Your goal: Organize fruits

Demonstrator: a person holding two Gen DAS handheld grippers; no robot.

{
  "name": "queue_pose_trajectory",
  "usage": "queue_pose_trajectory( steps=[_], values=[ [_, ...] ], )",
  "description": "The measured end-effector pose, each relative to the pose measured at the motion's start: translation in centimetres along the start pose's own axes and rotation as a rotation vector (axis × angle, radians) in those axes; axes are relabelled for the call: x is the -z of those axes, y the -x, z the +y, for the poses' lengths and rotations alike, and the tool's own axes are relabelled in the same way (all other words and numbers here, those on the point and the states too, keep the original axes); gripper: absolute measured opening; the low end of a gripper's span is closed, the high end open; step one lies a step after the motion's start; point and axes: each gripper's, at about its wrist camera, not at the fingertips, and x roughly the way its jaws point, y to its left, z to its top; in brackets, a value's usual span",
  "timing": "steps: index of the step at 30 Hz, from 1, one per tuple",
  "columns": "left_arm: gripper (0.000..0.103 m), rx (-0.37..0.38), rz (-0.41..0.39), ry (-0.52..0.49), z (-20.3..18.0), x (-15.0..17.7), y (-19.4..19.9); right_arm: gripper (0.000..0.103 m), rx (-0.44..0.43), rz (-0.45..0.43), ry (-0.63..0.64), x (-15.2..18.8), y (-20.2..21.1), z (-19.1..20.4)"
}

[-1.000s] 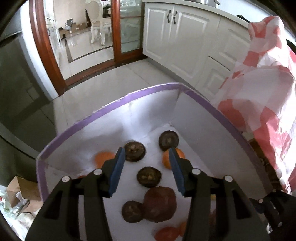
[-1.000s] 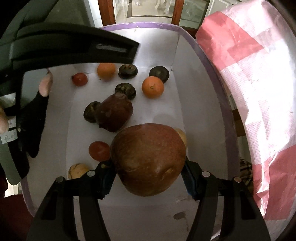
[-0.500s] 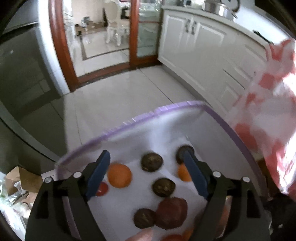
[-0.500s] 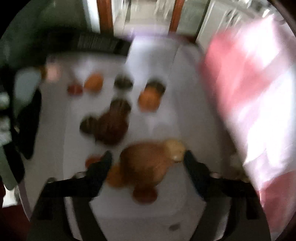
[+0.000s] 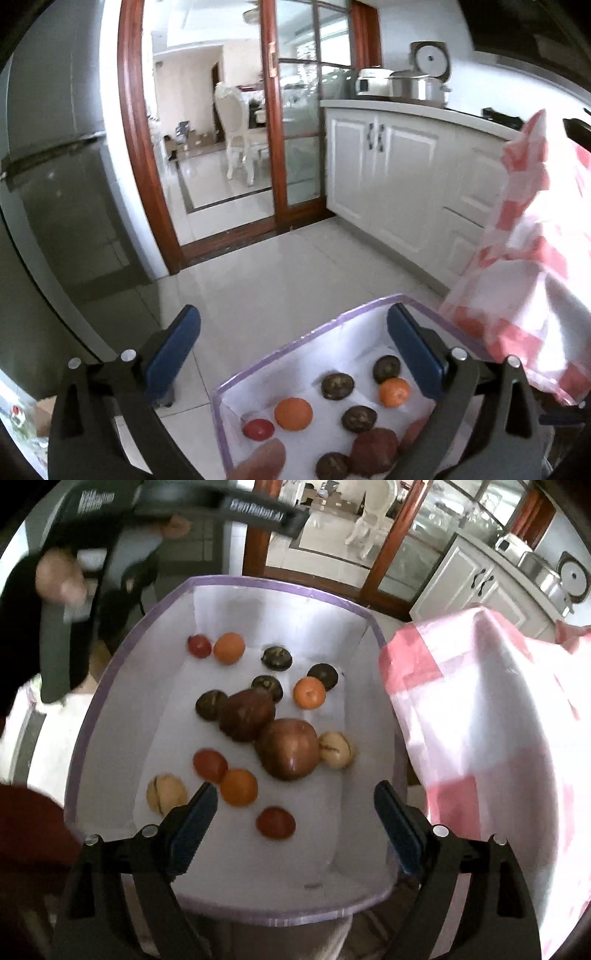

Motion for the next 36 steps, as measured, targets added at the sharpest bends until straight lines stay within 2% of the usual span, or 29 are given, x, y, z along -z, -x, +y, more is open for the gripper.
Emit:
queue_pose_trajectory(
  steps=[3,6,11,18,22,36],
  values=[
    [0.101,0.007,0.058,0.005,-0.7,0.3,1.1,0.084,-0.013,0.021,-0.074,0.5,0.3,-0.3],
    [0.101,0.012,0.199,0.032,-1.8,1.5,1.0,0.084,0.012,0.027,-0.107,0.7,0.6,-0.7],
    [0.101,0.010,0.342,0.019,-3.7,4.0,0.5,0.084,0.016,0.018,-0.136,1.3,1.3,-0.8],
    [0.101,0.071,0.428,-0.020,-5.8,6.3,0.2,0.084,-0.003,0.025,-0.226,1.7,0.8,-2.4],
    [0.101,0.100,0.473,-0.018,-6.3,7.5,-0.5,0.085,-0.012,0.050,-0.229,1.7,0.0,-2.3],
    [0.101,0.116,0.534,0.009,-5.9,9.4,-1.8,0.085,0.003,0.140,-0.251,2.0,-2.5,-2.5]
  ],
)
